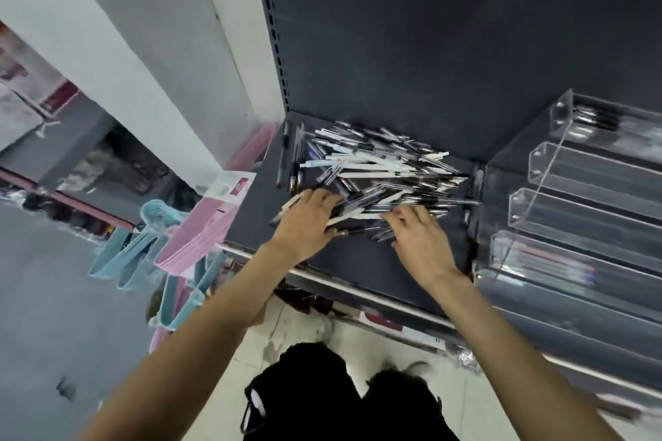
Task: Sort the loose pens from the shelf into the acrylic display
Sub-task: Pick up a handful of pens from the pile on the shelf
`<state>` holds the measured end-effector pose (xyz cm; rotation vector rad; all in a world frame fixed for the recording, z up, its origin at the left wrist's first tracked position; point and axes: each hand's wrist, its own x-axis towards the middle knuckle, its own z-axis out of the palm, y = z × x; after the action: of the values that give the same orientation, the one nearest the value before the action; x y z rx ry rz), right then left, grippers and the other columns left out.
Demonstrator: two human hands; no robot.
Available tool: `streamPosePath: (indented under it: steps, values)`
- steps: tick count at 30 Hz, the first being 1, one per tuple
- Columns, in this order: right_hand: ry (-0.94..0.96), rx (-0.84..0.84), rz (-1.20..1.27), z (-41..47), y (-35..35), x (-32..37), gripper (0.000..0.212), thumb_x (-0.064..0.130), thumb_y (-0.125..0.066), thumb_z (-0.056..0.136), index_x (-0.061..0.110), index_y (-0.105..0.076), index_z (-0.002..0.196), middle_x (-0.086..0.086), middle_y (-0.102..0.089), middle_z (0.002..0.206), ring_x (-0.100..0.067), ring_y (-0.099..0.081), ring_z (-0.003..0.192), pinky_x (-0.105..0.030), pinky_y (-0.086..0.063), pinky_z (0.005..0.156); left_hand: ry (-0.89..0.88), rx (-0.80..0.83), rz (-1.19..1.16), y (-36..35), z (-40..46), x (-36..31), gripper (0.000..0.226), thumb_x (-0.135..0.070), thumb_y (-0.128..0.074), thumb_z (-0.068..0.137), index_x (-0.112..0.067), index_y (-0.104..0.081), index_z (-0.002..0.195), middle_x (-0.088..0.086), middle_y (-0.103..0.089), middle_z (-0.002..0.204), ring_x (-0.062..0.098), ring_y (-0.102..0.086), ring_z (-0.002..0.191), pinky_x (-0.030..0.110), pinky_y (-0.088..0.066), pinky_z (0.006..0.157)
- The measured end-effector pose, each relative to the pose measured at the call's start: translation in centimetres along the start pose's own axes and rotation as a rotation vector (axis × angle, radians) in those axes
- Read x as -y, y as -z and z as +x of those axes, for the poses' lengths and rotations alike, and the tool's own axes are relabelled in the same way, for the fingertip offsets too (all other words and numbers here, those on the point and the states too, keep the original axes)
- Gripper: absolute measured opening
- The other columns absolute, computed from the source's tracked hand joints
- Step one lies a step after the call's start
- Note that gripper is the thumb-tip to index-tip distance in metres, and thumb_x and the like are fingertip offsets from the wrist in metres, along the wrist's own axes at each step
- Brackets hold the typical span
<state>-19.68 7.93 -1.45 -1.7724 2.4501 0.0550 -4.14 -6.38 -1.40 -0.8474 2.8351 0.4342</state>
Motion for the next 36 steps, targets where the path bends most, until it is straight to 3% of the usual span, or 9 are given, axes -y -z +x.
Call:
streamPosePath:
  steps: [5,9,13,20,26,28,31,33,36]
  values:
    - [-0.017,-0.017,-0.154,0.4,0.2,0.3,0.059,0.004,-0.087,0.044,0.013,-0.066,0.098,-0.005,-0.065,0.089,-0.025,-0.061,0.081,-0.032,-0.053,0.063,-0.042,0.024,-0.013,-0.7,1.7,1.0,0.053,-0.021,-0.056,0.093,-0.015,-0.035,0.142,0.009,-0.05,0.131,0.027,-0.044,0.125,0.036,-0.035,0.107]
    - [0.032,0.086,-0.221,1.2,0.4,-0.2,0.048,0.014,-0.084,0.059,0.014,-0.064,0.103,-0.001,-0.068,0.088,-0.02,-0.063,0.087,-0.029,-0.052,0.066,-0.071,0.069,0.016,0.1,2.7,0.9,0.037,-0.026,-0.058,0.093,-0.009,-0.05,0.124,0.011,-0.058,0.12,0.028,-0.054,0.114,0.037,-0.044,0.095]
    - [0.078,0.097,-0.284,1.7,1.0,-0.4,0.038,0.008,-0.075,0.068,0.015,-0.064,0.103,0.002,-0.068,0.086,-0.019,-0.062,0.088,-0.028,-0.05,0.055,-0.097,0.06,-0.046,0.8,2.9,0.6,0.037,-0.024,-0.055,0.096,-0.014,-0.051,0.131,0.011,-0.059,0.122,0.03,-0.058,0.111,0.036,-0.044,0.089]
    - [0.149,0.048,-0.352,1.4,0.6,-0.4,0.033,-0.001,-0.079,0.046,0.01,-0.065,0.073,-0.004,-0.062,0.063,-0.02,-0.06,0.063,-0.026,-0.045,0.04,-0.085,0.104,-0.136,0.9,2.9,1.1,0.035,-0.024,-0.043,0.101,-0.01,-0.052,0.132,0.013,-0.054,0.12,0.036,-0.062,0.097,0.038,-0.046,0.082]
    - [0.15,0.01,-0.318,1.4,1.0,-0.8,0.04,-0.003,-0.083,0.038,0.011,-0.068,0.072,-0.005,-0.06,0.068,-0.022,-0.058,0.065,-0.025,-0.04,0.037,0.027,0.233,-0.478,1.0,2.1,2.0,0.026,-0.026,-0.039,0.102,-0.007,-0.056,0.109,0.005,-0.063,0.093,0.019,-0.063,0.072,0.027,-0.046,0.067]
    - [0.092,-0.06,-0.255,1.4,1.8,-0.8,0.037,0.002,-0.086,0.045,0.012,-0.067,0.075,-0.004,-0.061,0.069,-0.023,-0.059,0.069,-0.025,-0.039,0.037,0.112,0.228,-0.721,1.6,1.3,2.2,0.023,-0.027,-0.041,0.102,-0.012,-0.057,0.107,-0.003,-0.066,0.085,0.011,-0.058,0.064,0.022,-0.047,0.062]
    - [-0.092,-0.195,-0.045,1.2,3.4,-0.7,0.018,0.019,-0.074,0.079,0.01,-0.063,0.089,-0.006,-0.066,0.076,-0.026,-0.059,0.084,-0.031,-0.048,0.05,0.211,0.159,-1.082,2.3,0.1,2.3,0.027,-0.029,-0.044,0.101,-0.013,-0.06,0.115,-0.008,-0.065,0.081,0.006,-0.051,0.056,0.019,-0.044,0.052]
    - [-0.25,-0.253,0.232,1.0,4.8,-0.1,0.019,0.025,-0.062,0.09,0.008,-0.061,0.097,-0.007,-0.062,0.076,-0.028,-0.057,0.078,-0.033,-0.043,0.057,0.239,0.149,-1.29,2.6,-0.6,2.1,0.029,-0.03,-0.043,0.101,-0.015,-0.058,0.122,-0.009,-0.059,0.074,0.005,-0.043,0.052,0.018,-0.038,0.048]
    - [-0.408,-0.248,0.782,1.2,6.1,0.9,0.021,0.026,-0.062,0.09,0.005,-0.06,0.093,-0.008,-0.064,0.075,-0.024,-0.056,0.066,-0.032,-0.044,0.061,0.227,0.168,-1.485,3.0,-1.1,1.4,0.029,-0.032,-0.043,0.1,-0.019,-0.054,0.124,-0.01,-0.047,0.066,0.003,-0.032,0.05,0.013,-0.028,0.044]
